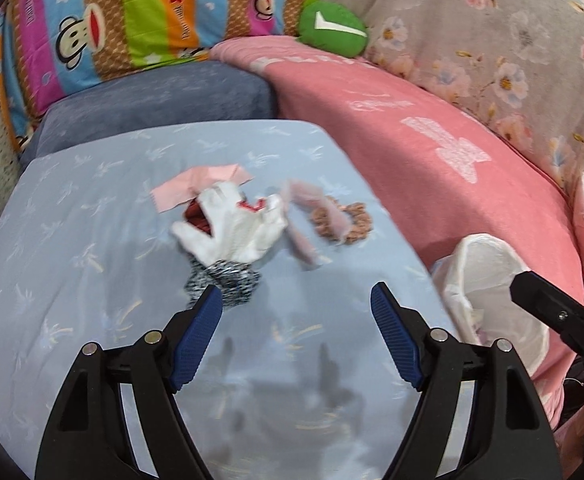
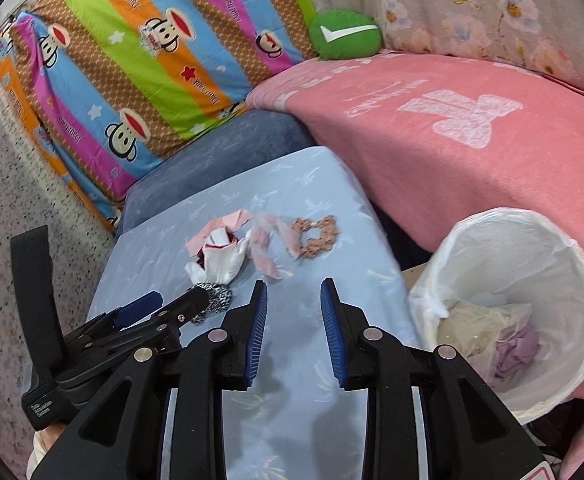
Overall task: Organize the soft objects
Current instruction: 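Move both tools back over the remaining items on the table, then grasp the leopard-print scarf with the left tool while the right tool grasps the white sock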
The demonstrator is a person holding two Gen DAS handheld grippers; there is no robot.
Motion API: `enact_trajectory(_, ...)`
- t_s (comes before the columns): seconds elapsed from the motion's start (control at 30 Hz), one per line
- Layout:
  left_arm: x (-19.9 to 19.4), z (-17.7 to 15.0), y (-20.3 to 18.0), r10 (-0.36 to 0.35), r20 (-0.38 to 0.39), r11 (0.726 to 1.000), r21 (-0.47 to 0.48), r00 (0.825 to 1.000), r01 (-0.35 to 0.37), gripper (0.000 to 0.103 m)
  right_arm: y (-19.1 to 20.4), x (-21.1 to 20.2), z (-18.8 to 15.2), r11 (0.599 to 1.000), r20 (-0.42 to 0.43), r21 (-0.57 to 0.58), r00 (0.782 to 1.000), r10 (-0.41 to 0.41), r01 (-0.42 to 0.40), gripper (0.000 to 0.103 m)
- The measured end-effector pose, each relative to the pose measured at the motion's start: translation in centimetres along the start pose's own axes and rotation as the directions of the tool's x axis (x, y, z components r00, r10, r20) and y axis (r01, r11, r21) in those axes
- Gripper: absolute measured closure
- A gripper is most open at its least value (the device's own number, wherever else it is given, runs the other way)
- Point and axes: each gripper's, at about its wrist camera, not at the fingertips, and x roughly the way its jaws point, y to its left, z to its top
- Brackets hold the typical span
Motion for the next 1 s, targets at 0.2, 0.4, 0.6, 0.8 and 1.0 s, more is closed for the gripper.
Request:
enact_trajectory(0.2,1.8,-0.5,3.5,0.029,-0.039,0.998,-0.048,0.999,-0.031,0.030,2.4,3.3,-0.2,1.000,-0.047,-0.022,0.999,0.021,-0.022,0.075)
enact_trajectory(0.4,3.7,-0.7,5.9,0.033,-0.078,0.995,-0.092,0.996,-0.040,0.030,4.2,6.5,-0.3,0.999,-0.087,-0.028,0.996,0.037,-0.040,0.075)
enact_trajectory(0.6,5.1,-0.4,7.0,-0.027,-0.102,0.990,-0.138,0.994,0.013,0.038,6.1,9.5,0.1,0.997,-0.118,-0.043,0.992,0.052,-0.058,0.074)
enact_trajectory(0.8,6.5,-0.8,7.9,-0.151,-0.157,0.973,-0.201,0.976,0.118,0.081,7.9,11.7,0.9,0.996,-0.133,-0.052,0.989,0.063,-0.071,0.074)
enact_trajectory(1.0,4.7,-1.1,10.0,-0.196,-0.124,0.954,-0.252,0.973,0.160,0.093,9.0,14.3,1.2,0.996,-0.156,-0.031,0.985,0.075,-0.081,0.066)
